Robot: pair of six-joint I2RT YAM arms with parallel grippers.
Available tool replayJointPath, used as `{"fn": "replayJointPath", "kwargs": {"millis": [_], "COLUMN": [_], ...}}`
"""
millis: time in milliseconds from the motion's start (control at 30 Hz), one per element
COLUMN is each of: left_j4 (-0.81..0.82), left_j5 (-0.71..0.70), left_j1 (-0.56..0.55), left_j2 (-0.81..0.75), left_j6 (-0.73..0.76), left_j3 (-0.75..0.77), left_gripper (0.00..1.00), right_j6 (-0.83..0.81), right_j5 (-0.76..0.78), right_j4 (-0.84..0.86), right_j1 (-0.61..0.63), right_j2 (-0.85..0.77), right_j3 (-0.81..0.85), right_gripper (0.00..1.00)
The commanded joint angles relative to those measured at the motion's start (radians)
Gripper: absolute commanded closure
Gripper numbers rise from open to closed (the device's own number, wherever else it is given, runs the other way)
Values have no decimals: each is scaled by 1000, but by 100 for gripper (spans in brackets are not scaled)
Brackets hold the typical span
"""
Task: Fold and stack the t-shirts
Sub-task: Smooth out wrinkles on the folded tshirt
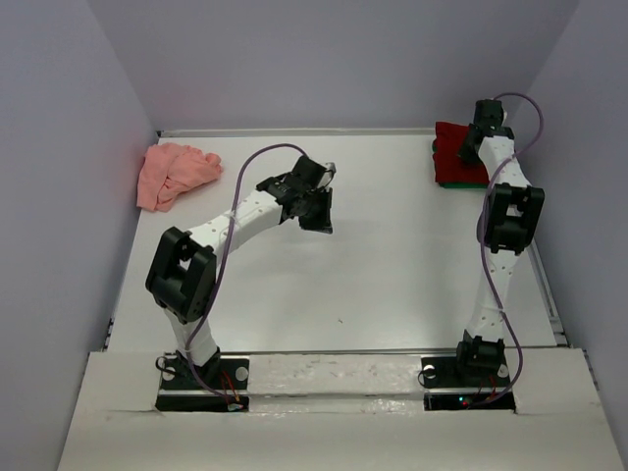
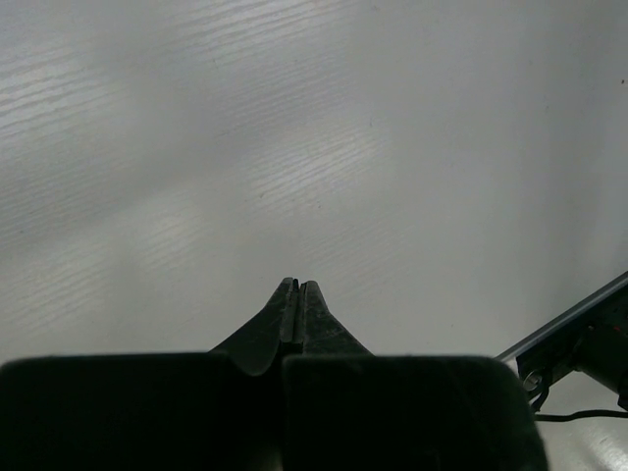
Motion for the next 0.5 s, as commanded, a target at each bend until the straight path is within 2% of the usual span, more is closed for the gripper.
{"fn": "replayJointPath", "kwargs": {"millis": [0, 467], "left_j4": [-9, -1], "left_j5": [9, 12], "left_j1": [-13, -45], "left_j2": [-56, -30], "left_j6": [-3, -10], "left_j3": [3, 0], "left_gripper": [100, 100], "right_j6": [-42, -126], "right_j5": [33, 28], "right_j4": [9, 77], "right_j1": [11, 20], "right_j2": [-65, -145], "right_j3": [20, 121], "right_gripper": [100, 100]}}
